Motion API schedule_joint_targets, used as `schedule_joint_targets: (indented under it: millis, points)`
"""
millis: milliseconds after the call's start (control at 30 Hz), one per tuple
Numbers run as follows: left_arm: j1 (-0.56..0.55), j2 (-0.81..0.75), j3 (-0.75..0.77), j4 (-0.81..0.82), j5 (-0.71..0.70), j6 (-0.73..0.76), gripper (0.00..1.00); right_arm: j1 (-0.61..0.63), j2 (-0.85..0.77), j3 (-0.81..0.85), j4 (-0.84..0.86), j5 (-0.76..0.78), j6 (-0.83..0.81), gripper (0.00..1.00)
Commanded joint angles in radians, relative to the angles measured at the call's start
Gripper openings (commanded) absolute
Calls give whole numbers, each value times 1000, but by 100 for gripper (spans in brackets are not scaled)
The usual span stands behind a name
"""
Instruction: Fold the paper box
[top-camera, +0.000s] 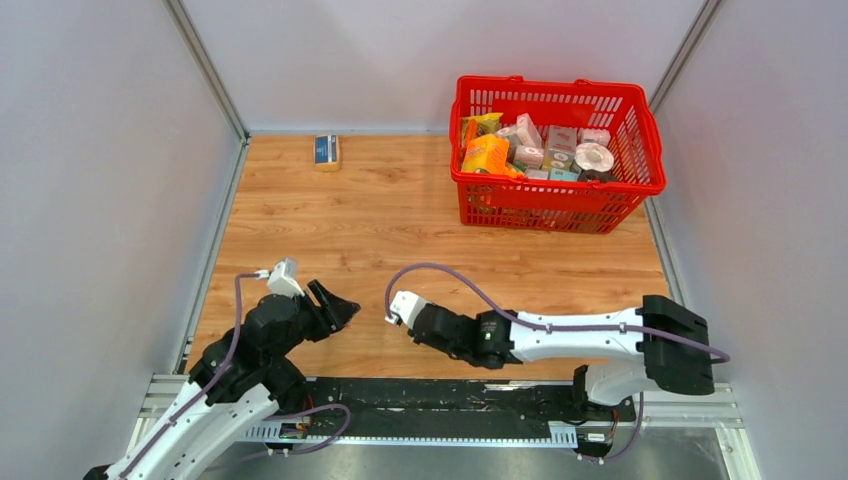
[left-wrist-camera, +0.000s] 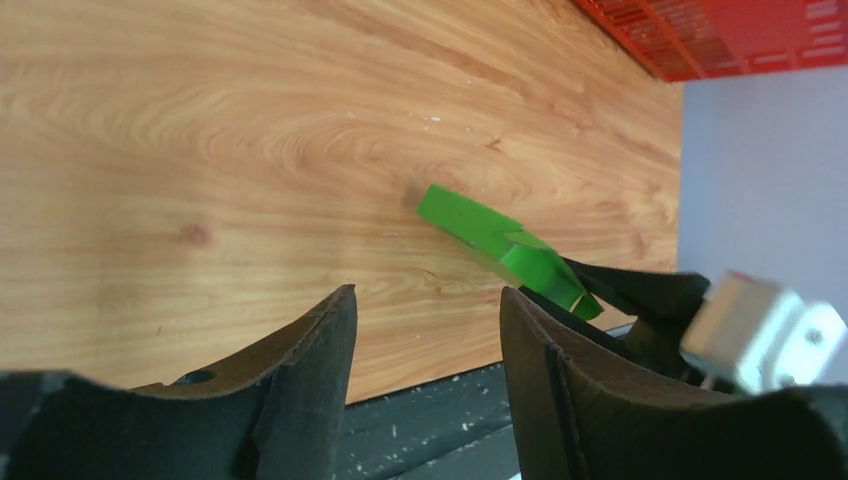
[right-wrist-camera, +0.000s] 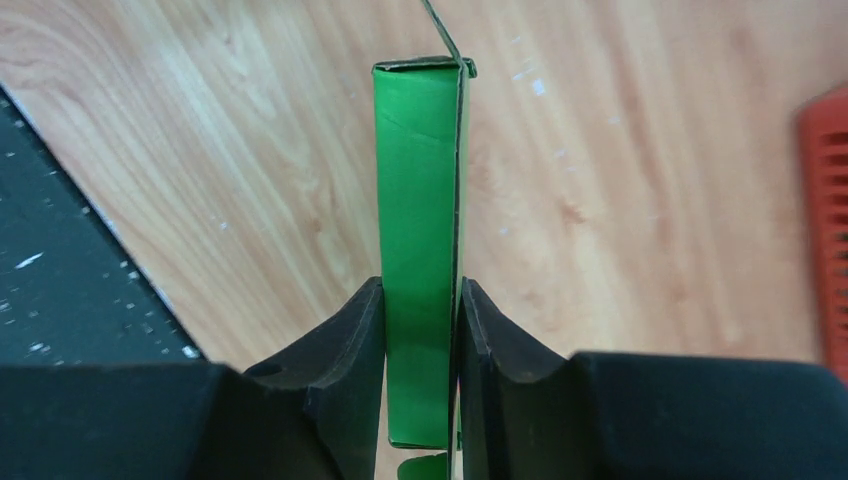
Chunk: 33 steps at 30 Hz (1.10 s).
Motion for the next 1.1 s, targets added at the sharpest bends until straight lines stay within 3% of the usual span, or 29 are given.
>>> schedule_joint_targets:
  millis: [0, 133, 267, 500, 800, 1067]
  points:
    - [-2, 95, -21, 255, 115, 309, 61, -81, 67, 98, -164, -320, 137, 27]
    - [-7, 277, -15, 441, 214, 437, 56, -164, 126, 117, -155, -421, 146, 26]
    - [-42, 415, 8, 527, 249, 554, 52, -208, 139, 122, -134, -508, 145, 25]
    - [-149, 529, 17, 616, 188, 793, 52, -279, 115, 91, -92, -593, 128, 25]
    - [-149, 593, 8, 676, 151, 946, 48, -308, 104, 59, -55, -653, 123, 25]
    - [-148, 712, 37, 699, 165, 953, 49, -323, 98, 48, -39, -676, 128, 25]
